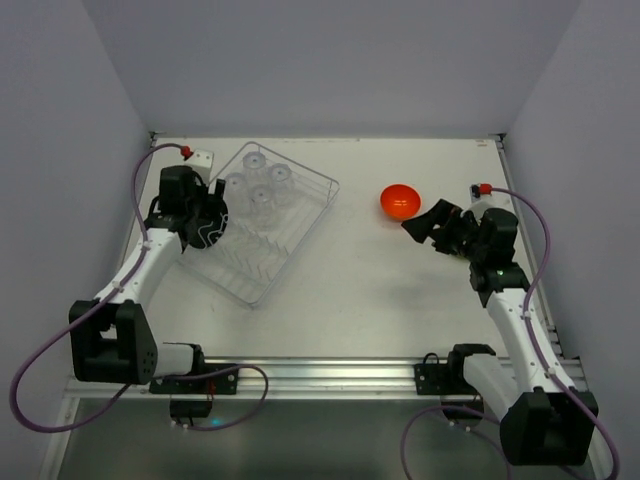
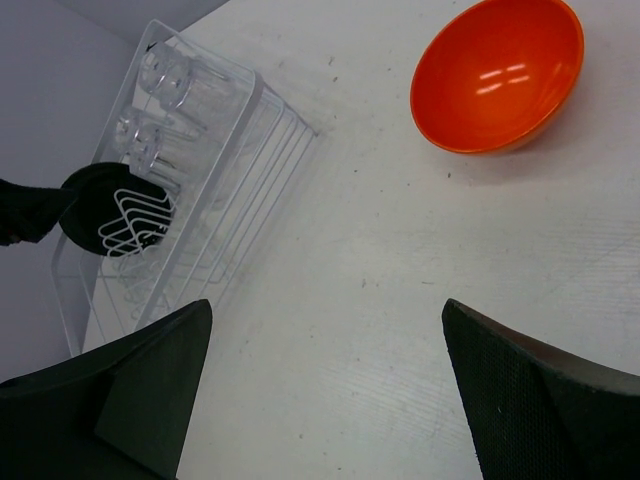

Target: Unload the mixed dishes from the dish rack

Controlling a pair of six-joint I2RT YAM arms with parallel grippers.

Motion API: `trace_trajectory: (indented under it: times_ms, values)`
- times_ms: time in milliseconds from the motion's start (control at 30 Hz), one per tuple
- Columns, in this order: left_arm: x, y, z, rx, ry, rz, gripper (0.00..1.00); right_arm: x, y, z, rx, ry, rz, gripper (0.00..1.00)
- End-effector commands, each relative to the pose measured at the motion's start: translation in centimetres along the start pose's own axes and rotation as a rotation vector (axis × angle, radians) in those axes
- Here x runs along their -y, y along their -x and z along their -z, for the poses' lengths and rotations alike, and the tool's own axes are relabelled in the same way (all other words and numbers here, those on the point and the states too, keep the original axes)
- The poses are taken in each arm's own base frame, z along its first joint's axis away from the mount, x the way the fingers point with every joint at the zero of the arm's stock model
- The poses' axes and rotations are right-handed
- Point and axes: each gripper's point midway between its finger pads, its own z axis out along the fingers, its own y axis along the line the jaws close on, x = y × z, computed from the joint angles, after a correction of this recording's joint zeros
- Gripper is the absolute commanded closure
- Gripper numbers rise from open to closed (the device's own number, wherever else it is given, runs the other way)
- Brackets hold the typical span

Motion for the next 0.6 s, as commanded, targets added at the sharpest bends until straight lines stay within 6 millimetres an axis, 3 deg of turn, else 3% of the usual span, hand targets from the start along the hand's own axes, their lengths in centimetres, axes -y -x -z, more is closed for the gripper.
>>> trace_trajectory:
  times_ms: [0,200,300,567]
  values:
    - [-0.8,2.1,-1.0,0.058,-0.059,-0.031,0.05,-1.2,-0.1,0.0,-0.001,0.073,0.033,0.01]
    - [-0.2,0.7,-2.0,0.012,-0.106,-0.095,0.23,-1.4,0.4,0.4,0.012,0.066,0.047,0.01]
    - [0.1,-0.2,-2.1,-0.011,-0.115,-0.102,0.45,-1.5,0.6,0.7,0.039,0.067,0.056,0.01]
    - [-0.4,-0.8,-1.2,0.001,-0.081,-0.106,0.54,-1.5,0.6,0.8,0.049,0.07,0.043,0.01]
